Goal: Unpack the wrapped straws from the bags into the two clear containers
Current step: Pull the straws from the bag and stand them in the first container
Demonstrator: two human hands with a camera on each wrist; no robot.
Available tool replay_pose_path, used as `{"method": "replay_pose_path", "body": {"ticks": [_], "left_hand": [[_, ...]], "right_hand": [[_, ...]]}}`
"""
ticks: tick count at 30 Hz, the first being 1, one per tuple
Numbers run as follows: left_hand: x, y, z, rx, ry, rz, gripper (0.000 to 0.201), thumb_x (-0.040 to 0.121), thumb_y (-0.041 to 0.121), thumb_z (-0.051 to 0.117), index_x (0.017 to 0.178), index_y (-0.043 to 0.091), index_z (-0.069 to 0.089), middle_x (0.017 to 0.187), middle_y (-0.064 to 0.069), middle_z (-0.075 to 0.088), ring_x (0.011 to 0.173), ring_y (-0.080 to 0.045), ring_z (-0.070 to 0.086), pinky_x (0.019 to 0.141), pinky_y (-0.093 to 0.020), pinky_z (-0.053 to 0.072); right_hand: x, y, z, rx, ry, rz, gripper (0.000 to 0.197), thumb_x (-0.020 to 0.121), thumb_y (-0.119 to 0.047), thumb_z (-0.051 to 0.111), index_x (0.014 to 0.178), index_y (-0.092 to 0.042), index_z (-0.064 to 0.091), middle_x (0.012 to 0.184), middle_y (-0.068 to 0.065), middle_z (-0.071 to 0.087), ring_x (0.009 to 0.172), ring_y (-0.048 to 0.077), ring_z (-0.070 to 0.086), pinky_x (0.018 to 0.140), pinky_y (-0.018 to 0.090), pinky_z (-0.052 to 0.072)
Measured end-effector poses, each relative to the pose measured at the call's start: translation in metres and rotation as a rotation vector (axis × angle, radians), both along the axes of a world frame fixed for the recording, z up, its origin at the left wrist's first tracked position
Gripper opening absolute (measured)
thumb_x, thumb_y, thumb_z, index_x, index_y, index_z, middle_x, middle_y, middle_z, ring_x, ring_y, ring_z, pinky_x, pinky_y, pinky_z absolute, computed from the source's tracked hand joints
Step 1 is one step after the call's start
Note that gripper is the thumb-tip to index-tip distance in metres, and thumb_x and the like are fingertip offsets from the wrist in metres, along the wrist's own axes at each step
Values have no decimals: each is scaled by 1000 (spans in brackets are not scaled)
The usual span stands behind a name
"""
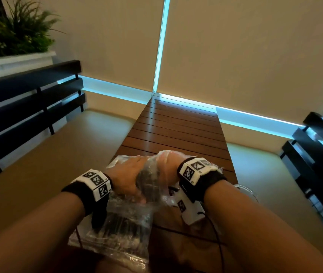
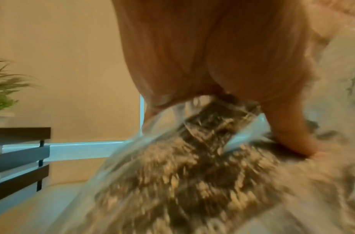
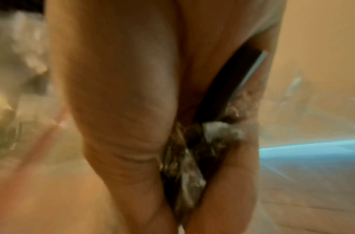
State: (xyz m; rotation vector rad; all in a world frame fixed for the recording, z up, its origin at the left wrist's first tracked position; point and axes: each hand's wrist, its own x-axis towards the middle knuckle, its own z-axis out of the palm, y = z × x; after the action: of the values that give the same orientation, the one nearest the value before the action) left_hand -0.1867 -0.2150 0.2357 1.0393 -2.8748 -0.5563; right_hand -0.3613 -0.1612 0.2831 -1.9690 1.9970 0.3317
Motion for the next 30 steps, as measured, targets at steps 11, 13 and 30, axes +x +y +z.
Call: {"method": "replay_pose_path", "body": {"ticks": [11, 13, 30], "left_hand": [[2, 0, 8, 246, 541, 205, 34, 70, 46, 82, 98, 28, 71, 95, 11, 73, 85, -3, 68, 84, -36, 54], [6, -2, 12, 284, 592, 256, 35, 70, 42, 84, 98, 25, 73, 96, 8, 74, 85, -5, 69, 84, -37, 53], [22, 10, 23, 637, 584, 184, 55, 74, -23, 58, 116, 12, 63, 101, -2, 75, 95, -12, 70, 78, -23, 52]], "right_hand": [[-21, 18, 79, 23, -1075, -184, 25, 86, 1, 66, 110, -5, 67, 107, 10, 69, 94, 21, 68, 84, 31, 57], [-20, 18, 69, -130, -1296, -228, 34, 83, 12, 64, 114, -4, 64, 108, 14, 69, 87, 18, 69, 77, 28, 57], [27, -2, 5, -278, -1342, -205, 50, 70, -33, 82, 113, -13, 66, 110, 11, 71, 103, 32, 69, 93, 56, 52]]}}
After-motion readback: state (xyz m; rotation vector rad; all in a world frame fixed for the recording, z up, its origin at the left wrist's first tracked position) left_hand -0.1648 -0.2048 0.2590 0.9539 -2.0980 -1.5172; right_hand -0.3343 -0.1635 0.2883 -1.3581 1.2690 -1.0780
